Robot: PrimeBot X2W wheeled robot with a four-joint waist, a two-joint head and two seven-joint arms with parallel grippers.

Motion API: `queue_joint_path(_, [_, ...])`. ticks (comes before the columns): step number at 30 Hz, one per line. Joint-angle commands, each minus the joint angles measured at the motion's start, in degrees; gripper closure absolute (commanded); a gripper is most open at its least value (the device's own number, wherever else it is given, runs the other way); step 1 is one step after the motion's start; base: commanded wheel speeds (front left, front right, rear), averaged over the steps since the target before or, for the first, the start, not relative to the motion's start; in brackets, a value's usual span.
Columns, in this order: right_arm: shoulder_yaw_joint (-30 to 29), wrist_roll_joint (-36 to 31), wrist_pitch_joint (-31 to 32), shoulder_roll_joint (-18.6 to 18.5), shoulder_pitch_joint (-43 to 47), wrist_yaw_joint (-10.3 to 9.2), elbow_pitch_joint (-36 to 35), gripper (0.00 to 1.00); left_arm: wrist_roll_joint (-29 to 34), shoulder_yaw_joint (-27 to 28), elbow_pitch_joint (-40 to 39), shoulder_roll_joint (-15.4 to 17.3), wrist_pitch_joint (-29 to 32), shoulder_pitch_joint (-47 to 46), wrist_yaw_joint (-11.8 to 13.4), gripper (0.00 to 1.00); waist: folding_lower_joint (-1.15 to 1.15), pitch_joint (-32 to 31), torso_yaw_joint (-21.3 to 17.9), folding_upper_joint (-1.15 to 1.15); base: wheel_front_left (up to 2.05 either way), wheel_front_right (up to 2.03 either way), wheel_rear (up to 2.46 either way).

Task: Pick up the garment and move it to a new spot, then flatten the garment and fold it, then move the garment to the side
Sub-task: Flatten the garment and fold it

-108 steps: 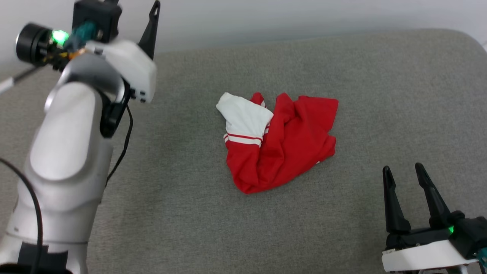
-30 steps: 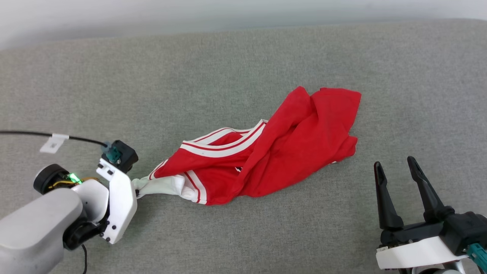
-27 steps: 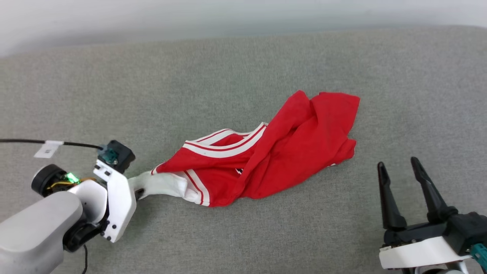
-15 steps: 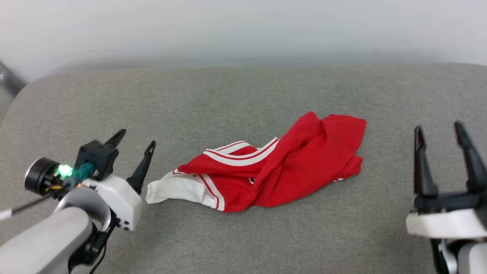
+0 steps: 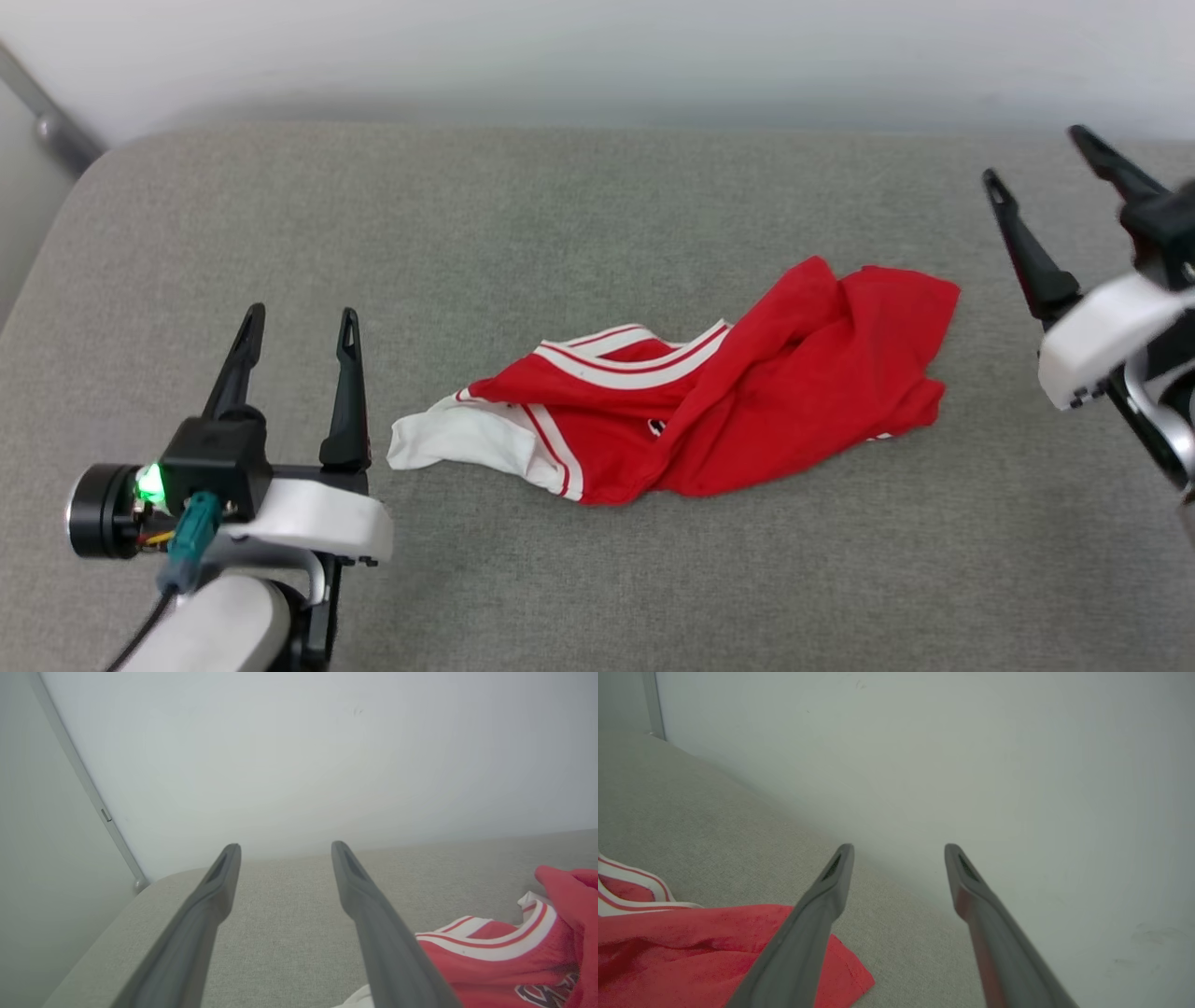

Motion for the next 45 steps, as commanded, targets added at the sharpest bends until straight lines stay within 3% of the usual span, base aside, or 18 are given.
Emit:
queue_joint_path(1, [4.3, 4.6, 5.1, -3.0, -3.7, -0.04, 0.8, 0.00, 2.5, 2.8, -0.6, -2.0, -0.2, 2.3, 0.2, 0.00, 0.00, 1.8, 1.2, 0.00, 0.00, 0.00, 0.00])
queue_joint_path(4, [13.5, 13.0, 15.1, -8.6, -9.3, -0.04, 0.9, 0.00, 6.2, 7.3, -1.2, -6.0, -0.2, 5.3, -0.9, 0.00, 0.00, 3.8, 2.3, 0.00, 0.00, 0.00, 0.00])
queue_joint_path(5, [13.5, 13.0, 15.1, -8.6, -9.3, -0.04, 0.9, 0.00, 6.2, 7.3, -1.2, -6.0, -0.2, 5.3, -0.9, 0.00, 0.00, 3.8, 2.3, 0.00, 0.00, 0.00, 0.00])
queue_joint_path(11, [30.1, 27.9, 35.1, -17.2, -19.9, -0.04, -1.7, 0.00, 12.8, 14.7, -0.8, -13.8, -0.2, 9.2, -4.7, 0.00, 0.00, 8.3, 4.4, 0.00, 0.00, 0.00, 0.00])
queue_joint_path(17, [38.9, 35.7, 47.6, -19.1, -29.4, -0.04, 0.0, 0.00, 18.7, 19.9, -0.2, -21.0, -0.2, 9.3, -9.2, 0.00, 0.00, 12.9, 6.9, 0.00, 0.00, 0.00, 0.00])
queue_joint_path(18, [41.1, 36.9, 49.4, -19.1, -31.4, -0.04, 1.6, 0.00, 20.4, 21.2, 0.1, -23.2, -0.2, 9.2, -11.0, 0.00, 0.00, 14.3, 7.8, 0.00, 0.00, 0.00, 0.00])
queue_joint_path(24, [45.7, 40.2, 50.3, -17.7, -32.6, -0.04, 5.7, 0.00, 23.8, 24.3, 2.0, -27.8, -0.2, 8.1, -15.5, 0.00, 0.00, 17.1, 9.4, 0.00, 0.00, 0.00, 0.00])
queue_joint_path(28, [52.0, 42.3, 51.0, -18.0, -29.7, -0.03, 7.8, 0.00, 26.3, 26.1, 3.3, -30.7, -0.2, 7.9, -18.5, 0.00, 0.00, 18.2, 10.1, 0.00, 0.00, 0.00, 0.00])
queue_joint_path(32, [55.6, 43.4, 49.0, -18.2, -29.4, -0.03, 9.5, 0.00, 28.9, 27.7, 4.3, -32.5, -0.2, 7.7, -20.6, 0.00, 0.00, 18.2, 10.1, 0.00, 0.00, 0.00, 0.00])
queue_joint_path(33, [55.9, 43.5, 48.1, -18.0, -29.9, -0.04, 10.0, 0.55, 29.3, 28.2, 4.4, -32.8, -0.2, 7.9, -21.0, 0.00, 0.00, 17.9, 9.9, 0.00, 0.00, 0.00, 0.00])
queue_joint_path(34, [55.9, 43.9, 46.9, -17.6, -30.6, -0.04, 10.4, 0.98, 29.8, 28.8, 4.5, -33.0, -0.2, 8.1, -21.4, 0.00, 0.00, 17.5, 9.6, 0.00, 0.00, 0.00, 0.00])
queue_joint_path(40, [54.1, 45.5, 39.3, -17.5, -36.5, -0.06, 10.5, 1.00, 31.5, 31.5, 5.5, -34.2, -0.2, 10.1, -23.2, 0.00, 0.00, 13.0, 8.0, 0.00, 0.00, 0.00, 0.00])
queue_joint_path(45, [55.0, 46.4, 33.6, -19.8, -38.8, -0.06, 7.4, 1.00, 32.5, 34.0, 6.3, -34.4, -0.2, 12.9, -24.2, 0.00, 0.00, 8.4, 5.9, 0.00, 0.00, 0.00, 0.00])
